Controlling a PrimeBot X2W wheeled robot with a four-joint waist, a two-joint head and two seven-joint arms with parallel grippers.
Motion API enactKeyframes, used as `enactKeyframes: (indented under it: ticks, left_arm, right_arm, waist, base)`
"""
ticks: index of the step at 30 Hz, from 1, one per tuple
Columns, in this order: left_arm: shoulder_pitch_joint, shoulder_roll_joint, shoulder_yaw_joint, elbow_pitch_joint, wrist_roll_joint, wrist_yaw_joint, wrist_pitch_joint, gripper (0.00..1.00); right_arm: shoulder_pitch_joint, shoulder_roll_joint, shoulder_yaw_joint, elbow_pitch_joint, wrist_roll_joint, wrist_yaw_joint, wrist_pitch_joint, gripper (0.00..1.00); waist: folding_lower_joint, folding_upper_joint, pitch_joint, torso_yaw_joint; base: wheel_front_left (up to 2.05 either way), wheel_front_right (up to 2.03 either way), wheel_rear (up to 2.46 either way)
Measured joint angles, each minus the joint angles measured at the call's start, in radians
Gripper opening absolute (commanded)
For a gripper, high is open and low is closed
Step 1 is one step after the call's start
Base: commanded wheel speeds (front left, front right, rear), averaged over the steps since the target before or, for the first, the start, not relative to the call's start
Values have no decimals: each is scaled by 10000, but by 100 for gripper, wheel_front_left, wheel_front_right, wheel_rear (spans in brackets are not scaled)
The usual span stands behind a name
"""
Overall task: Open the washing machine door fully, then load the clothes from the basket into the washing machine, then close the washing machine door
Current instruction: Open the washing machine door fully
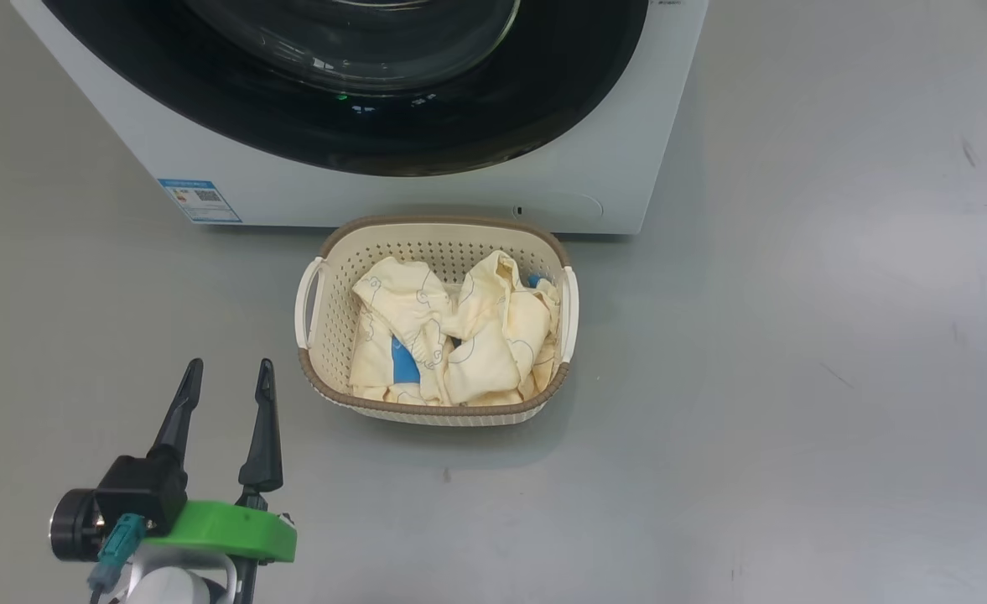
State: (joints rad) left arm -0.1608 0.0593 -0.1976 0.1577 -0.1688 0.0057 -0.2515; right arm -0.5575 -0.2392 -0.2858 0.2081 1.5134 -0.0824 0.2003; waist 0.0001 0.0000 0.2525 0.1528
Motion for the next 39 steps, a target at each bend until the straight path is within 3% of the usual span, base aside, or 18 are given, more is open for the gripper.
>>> enactKeyframes:
  ticks: [10, 22, 39]
  left_arm:
    - [-484, -144, -228, -548, 67, 0, -2, 100]
    - [-1310, -247, -890, -1026, 121, 2, -44, 100]
    - [-1909, -270, -1969, -1597, -903, 433, -46, 100]
  right_arm:
    - [-1295, -1080, 247, -140, 545, -351, 1747, 0]
    - [-3038, -1595, 1277, -201, 1091, -510, 3657, 0]
    - [-4995, -1812, 2452, 1156, 669, -508, 4165, 0]
  waist:
    - [0, 0, 790, 324]
    - [0, 0, 2017, 864]
    - [0, 0, 3365, 1859]
  base:
    - [0, 0, 0]
    - [0, 0, 0]
    - [0, 0, 0]
